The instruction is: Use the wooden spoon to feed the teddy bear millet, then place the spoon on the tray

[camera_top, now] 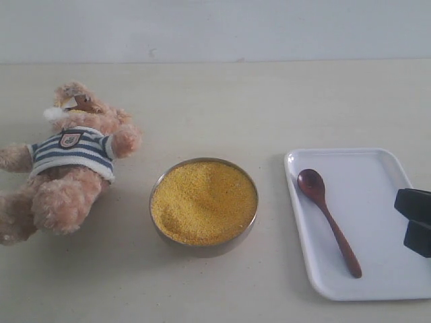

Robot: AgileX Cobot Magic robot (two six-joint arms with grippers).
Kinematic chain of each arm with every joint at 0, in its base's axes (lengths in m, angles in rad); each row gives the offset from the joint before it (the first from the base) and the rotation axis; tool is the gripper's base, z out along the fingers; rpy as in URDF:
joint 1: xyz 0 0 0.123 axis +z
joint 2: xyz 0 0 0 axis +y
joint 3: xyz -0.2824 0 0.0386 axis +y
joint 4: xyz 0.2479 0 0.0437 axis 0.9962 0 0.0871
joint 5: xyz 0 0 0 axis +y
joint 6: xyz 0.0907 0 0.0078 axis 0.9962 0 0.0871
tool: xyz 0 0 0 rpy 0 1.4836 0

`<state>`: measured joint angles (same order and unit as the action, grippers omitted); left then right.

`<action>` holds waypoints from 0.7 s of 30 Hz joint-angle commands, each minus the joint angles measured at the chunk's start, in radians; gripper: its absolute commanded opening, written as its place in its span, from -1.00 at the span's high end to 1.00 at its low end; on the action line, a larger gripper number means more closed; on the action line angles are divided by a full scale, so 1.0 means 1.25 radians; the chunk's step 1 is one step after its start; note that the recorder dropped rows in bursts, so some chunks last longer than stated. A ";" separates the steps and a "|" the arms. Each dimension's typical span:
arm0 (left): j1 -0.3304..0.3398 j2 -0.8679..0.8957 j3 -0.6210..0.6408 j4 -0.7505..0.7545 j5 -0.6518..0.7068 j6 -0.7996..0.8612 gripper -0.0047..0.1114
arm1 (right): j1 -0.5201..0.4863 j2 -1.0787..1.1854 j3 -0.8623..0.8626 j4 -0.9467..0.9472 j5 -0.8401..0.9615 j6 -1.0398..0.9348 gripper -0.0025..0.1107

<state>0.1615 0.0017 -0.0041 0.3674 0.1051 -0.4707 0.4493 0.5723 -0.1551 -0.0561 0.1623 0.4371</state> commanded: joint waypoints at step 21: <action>0.007 -0.001 0.003 -0.408 0.150 0.514 0.84 | 0.000 -0.002 0.003 -0.001 -0.007 -0.001 0.96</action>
<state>0.1675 0.0017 -0.0028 -0.1309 0.2875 0.1622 0.4493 0.5723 -0.1551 -0.0561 0.1623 0.4371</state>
